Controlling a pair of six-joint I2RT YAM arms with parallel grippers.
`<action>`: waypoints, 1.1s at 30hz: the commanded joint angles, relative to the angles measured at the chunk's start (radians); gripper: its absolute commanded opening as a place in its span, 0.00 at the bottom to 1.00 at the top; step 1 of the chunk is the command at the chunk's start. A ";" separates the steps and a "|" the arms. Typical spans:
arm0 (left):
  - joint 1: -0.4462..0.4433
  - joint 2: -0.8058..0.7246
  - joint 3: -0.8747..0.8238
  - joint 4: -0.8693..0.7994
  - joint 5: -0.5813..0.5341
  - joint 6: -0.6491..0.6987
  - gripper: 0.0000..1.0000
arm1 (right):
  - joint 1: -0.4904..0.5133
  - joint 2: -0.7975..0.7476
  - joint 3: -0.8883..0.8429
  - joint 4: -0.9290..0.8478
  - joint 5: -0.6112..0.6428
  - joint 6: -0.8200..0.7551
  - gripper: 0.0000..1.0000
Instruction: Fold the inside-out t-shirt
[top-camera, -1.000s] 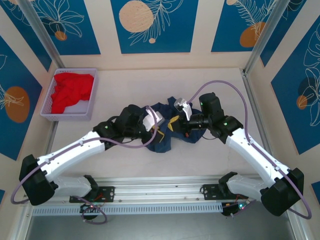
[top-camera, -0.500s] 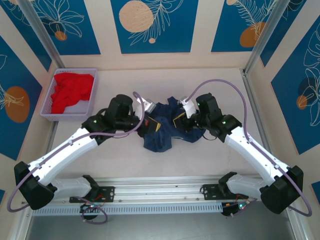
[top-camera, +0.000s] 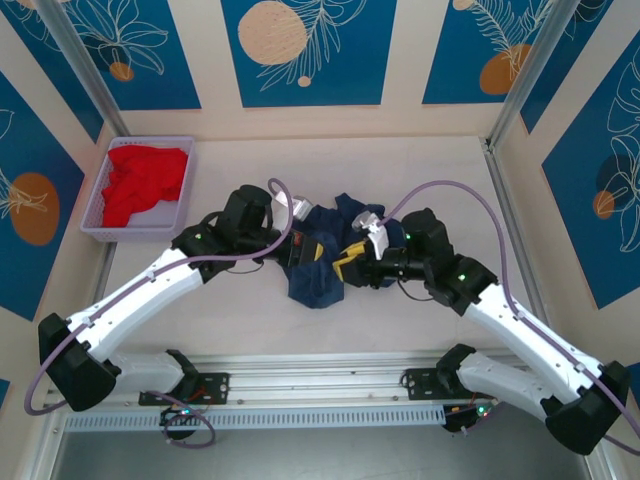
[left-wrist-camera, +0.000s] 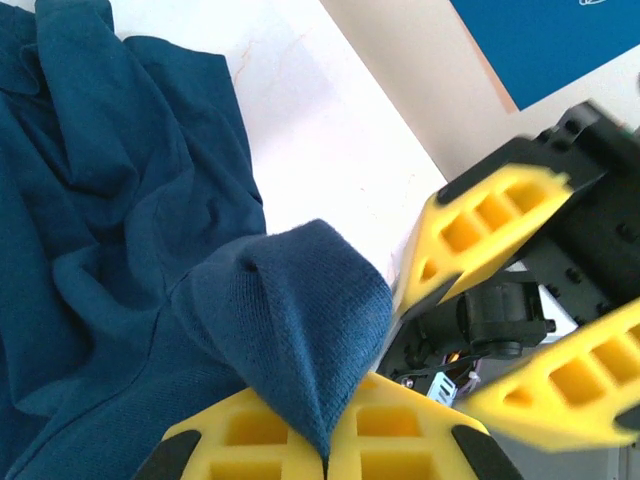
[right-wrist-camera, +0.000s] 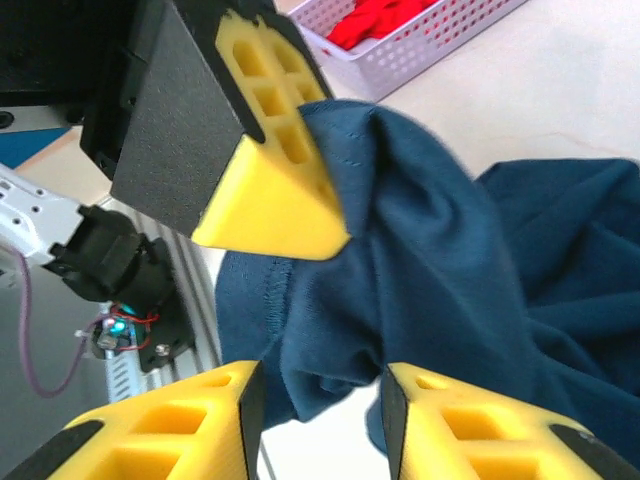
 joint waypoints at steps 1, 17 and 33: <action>0.007 -0.002 0.028 0.010 0.028 -0.016 0.00 | 0.036 0.045 -0.013 0.087 -0.049 0.041 0.40; 0.051 -0.055 -0.030 0.034 0.030 -0.015 0.06 | -0.022 0.052 -0.055 0.159 -0.207 0.036 0.00; 0.087 -0.128 -0.058 -0.029 -0.098 0.027 0.50 | -0.108 0.028 -0.122 0.288 -0.340 0.123 0.00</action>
